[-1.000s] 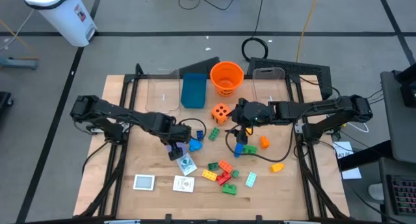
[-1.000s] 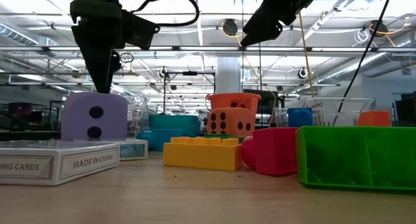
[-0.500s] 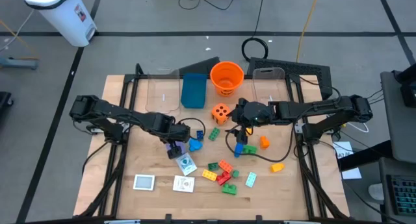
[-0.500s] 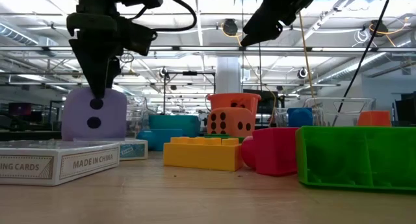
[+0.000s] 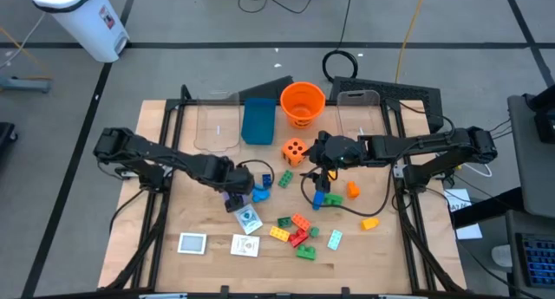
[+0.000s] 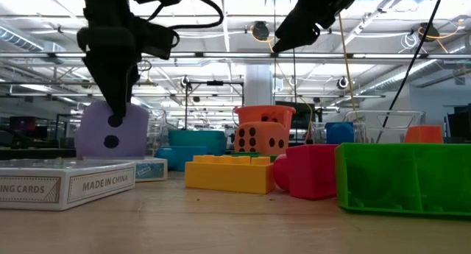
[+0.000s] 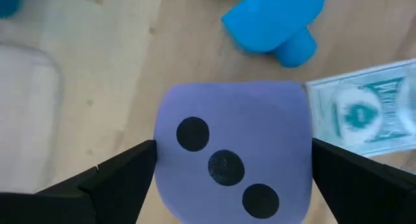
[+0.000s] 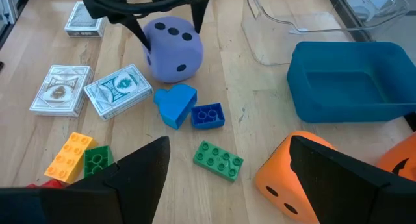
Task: Pick & Place Toys
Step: Put the violet dice into the left transparent bin
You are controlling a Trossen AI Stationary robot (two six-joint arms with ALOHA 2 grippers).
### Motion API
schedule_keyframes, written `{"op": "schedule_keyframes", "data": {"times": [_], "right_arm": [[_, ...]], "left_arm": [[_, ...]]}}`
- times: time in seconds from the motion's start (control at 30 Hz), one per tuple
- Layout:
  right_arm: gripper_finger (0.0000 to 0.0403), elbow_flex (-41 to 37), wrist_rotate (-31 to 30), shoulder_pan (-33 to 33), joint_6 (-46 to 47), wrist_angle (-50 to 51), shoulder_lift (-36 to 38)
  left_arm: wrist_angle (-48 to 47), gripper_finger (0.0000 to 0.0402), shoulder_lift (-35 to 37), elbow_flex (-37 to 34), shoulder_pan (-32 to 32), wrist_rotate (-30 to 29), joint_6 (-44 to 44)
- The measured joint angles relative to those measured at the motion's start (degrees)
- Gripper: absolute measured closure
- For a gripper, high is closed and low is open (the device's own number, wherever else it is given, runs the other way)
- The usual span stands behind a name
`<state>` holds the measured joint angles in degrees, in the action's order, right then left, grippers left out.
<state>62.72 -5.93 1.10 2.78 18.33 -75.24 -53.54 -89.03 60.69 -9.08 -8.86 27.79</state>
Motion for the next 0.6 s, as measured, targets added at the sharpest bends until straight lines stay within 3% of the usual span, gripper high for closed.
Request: {"op": "schedule_keyframes", "data": {"times": [0.1, 0.6], "right_arm": [[0.0094, 0.0, 0.0, 0.0, -0.02, 0.0, 0.0], [0.0094, 0.0, -0.05, -0.04, -0.02, -0.02, 0.0]], "left_arm": [[-1.3, 0.0005, -0.07, -0.27, -0.48, -3.12, 0.94], [1.25, 0.0004, 0.49, -6.33, -0.66, -3.73, 4.38]]}}
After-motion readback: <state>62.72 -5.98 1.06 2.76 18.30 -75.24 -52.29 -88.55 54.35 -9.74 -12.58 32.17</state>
